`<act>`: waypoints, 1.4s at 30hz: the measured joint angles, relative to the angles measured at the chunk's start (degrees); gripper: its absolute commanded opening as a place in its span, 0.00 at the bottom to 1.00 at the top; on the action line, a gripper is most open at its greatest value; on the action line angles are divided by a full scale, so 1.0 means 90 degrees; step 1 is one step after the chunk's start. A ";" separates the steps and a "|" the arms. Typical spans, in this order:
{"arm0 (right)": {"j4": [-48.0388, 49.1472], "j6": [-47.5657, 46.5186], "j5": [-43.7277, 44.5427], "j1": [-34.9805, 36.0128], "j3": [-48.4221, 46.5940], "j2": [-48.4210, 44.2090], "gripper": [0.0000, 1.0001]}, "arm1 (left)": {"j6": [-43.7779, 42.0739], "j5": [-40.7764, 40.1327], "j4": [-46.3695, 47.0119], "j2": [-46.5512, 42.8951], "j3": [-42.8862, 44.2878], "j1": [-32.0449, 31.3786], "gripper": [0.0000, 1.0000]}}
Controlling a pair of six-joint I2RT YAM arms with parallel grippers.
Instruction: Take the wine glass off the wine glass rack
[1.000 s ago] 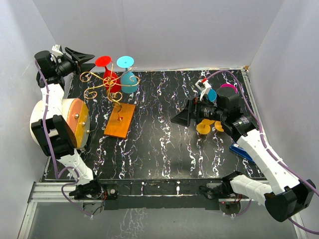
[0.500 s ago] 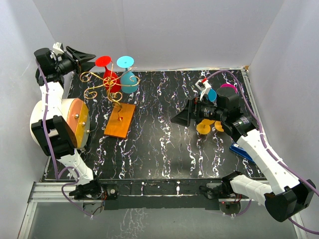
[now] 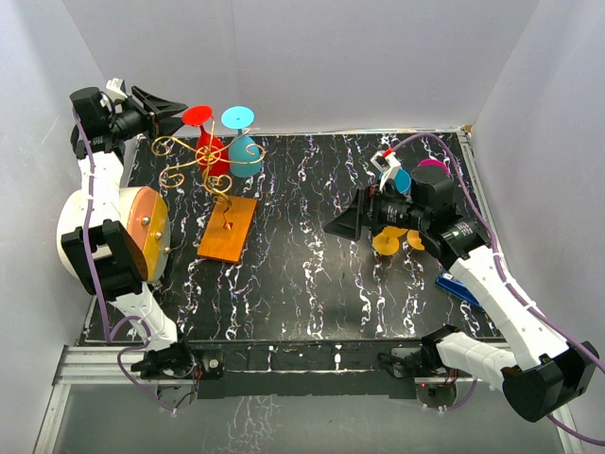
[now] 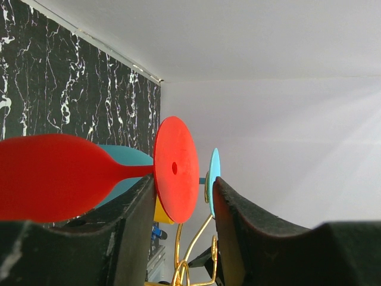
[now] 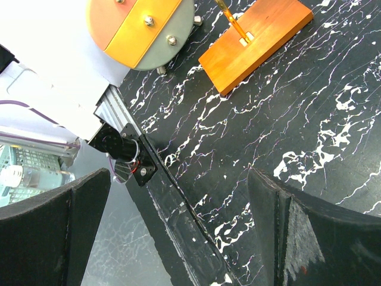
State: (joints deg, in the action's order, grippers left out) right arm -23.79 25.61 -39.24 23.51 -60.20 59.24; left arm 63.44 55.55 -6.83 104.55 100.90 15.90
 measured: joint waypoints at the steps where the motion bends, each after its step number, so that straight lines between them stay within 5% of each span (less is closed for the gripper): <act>1: 0.0000 0.0000 0.0002 0.0000 0.0000 -0.0002 0.98 | -0.0002 -0.0015 -0.0024 0.0000 0.0000 -0.0010 0.35; 17: 0.0002 0.0000 0.0002 0.0000 0.0000 -0.0044 0.98 | 0.0204 -0.0236 -0.0053 0.0017 0.0080 -0.0032 0.03; 42: 0.0092 0.0032 0.0005 0.0000 0.0002 -0.0129 0.98 | 0.1234 -0.0165 0.0862 -0.0236 -0.0481 -0.0046 0.00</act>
State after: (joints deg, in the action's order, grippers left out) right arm -22.96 25.89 -39.20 23.51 -60.18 58.08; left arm 74.54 54.06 0.93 102.43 96.57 15.49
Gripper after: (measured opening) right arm 0.983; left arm 0.014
